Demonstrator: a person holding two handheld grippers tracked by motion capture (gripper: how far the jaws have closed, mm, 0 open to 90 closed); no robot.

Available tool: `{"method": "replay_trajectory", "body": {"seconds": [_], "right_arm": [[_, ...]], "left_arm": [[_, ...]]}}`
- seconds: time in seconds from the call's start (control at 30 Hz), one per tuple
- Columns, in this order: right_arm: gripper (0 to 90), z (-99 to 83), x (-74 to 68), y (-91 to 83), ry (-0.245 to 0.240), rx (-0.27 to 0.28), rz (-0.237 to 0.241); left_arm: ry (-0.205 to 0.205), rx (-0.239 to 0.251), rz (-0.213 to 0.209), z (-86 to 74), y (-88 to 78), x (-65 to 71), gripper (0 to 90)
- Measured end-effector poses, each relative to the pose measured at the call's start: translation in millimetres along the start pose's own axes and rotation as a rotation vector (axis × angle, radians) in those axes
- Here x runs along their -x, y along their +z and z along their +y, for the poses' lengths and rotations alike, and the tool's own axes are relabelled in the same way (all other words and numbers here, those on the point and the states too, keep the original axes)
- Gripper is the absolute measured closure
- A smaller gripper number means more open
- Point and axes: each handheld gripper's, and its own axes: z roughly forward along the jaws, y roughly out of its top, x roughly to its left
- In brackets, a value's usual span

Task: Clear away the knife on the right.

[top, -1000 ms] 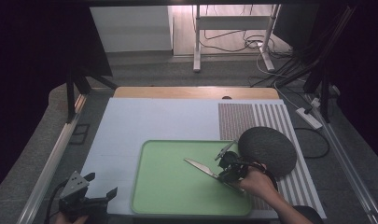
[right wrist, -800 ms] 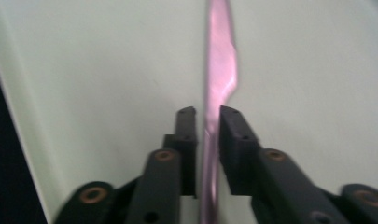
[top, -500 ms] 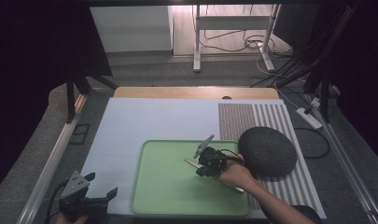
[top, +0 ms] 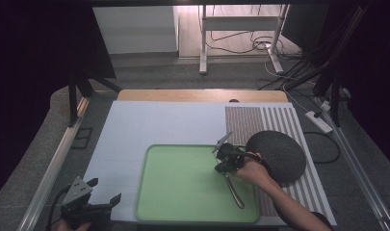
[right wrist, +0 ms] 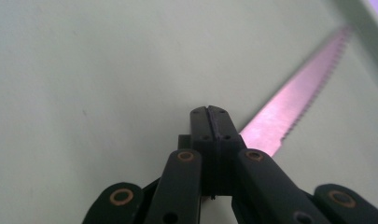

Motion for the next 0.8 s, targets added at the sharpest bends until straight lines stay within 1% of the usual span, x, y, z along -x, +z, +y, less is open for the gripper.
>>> {"method": "replay_trajectory", "body": {"seconds": [0.03, 0.1, 0.2, 0.33, 0.47, 0.6, 0.73, 0.8], "right_arm": [[89.8, -3.0, 1.8, -1.4, 0.009, 0.001, 0.006], [89.8, -7.3, 3.9, -3.7, 0.014, -0.003, 0.008], [89.8, -11.2, 6.0, -6.1, 0.029, -0.009, 0.009], [89.8, -14.7, 5.4, -8.2, 0.038, -0.014, 0.0], [89.9, -18.7, 5.9, -10.3, 0.044, -0.015, -0.006], [90.0, -24.7, 6.9, -13.7, 0.052, -0.015, -0.027], [90.0, -32.2, 9.8, -18.4, 0.067, -0.023, -0.052], [89.9, -37.1, 12.0, -21.2, 0.084, -0.023, -0.059]], "left_arm": [[-0.001, 0.0, 0.001, 0.1, 0.0, 0.0, 4.4], [0.0, -0.001, 0.006, 0.4, 0.3, 0.3, 4.4], [-0.024, -0.021, 0.007, 1.2, 1.5, 0.1, 5.7], [-0.036, -0.012, 0.001, 0.4, 0.5, -1.6, 5.7], [-0.027, -0.013, -0.004, 0.5, 0.7, -1.1, 6.0], [-0.013, -0.014, -0.005, 0.8, 0.8, -0.1, 6.0], [-0.017, -0.012, -0.009, 0.8, 0.7, -0.5, 5.8], [-0.022, -0.006, -0.015, 0.5, 0.3, -1.0, 5.6]]}}
